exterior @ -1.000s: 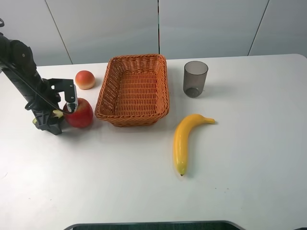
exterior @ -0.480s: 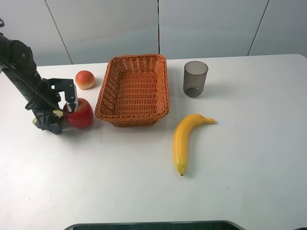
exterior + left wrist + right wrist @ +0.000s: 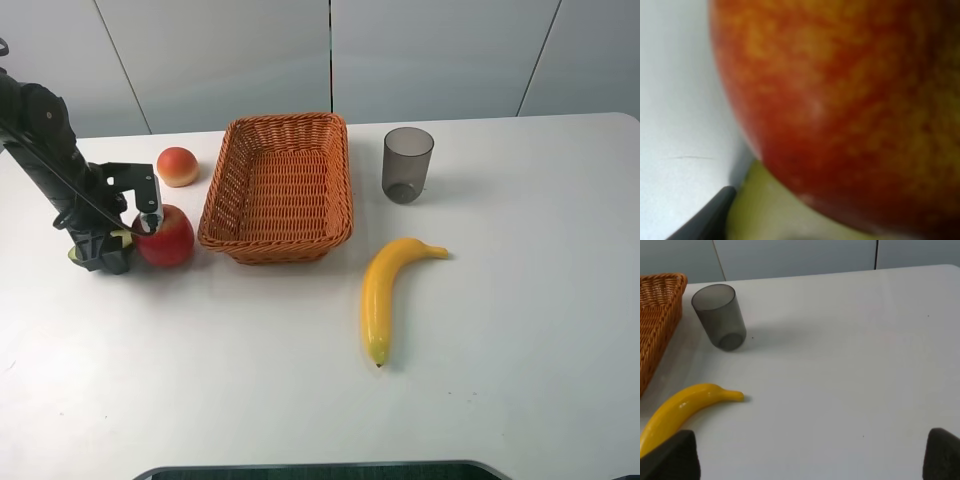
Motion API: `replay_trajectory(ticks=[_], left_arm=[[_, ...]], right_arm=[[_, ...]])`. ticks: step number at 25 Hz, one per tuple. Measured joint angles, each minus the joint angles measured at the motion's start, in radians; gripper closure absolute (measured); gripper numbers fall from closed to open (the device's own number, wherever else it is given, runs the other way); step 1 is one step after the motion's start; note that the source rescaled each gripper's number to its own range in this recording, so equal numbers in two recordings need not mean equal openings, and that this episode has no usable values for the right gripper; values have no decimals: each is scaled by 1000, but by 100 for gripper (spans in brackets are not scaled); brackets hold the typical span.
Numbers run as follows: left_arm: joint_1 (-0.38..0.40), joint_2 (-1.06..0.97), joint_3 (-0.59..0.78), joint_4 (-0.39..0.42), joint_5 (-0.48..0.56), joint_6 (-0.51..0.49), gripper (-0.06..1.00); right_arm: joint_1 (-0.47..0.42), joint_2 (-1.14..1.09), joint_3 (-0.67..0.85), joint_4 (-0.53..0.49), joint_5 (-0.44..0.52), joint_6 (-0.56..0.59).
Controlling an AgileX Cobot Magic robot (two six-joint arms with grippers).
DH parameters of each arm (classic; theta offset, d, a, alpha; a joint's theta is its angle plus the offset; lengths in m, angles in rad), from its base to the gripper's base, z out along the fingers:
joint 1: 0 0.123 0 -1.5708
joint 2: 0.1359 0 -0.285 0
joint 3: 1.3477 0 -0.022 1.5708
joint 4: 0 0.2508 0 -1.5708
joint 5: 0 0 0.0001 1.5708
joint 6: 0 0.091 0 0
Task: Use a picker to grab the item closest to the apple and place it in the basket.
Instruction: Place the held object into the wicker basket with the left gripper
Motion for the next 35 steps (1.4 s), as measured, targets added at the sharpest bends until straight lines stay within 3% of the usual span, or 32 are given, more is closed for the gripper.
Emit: replay_trajectory(ticks=[21,35], left_arm=[[0,-27,0,0,2,2,92],[0,-154,0,0,134,4,93]], right_arm=[[0,0,0,0,0,0],[0,0,0,0,0,0]])
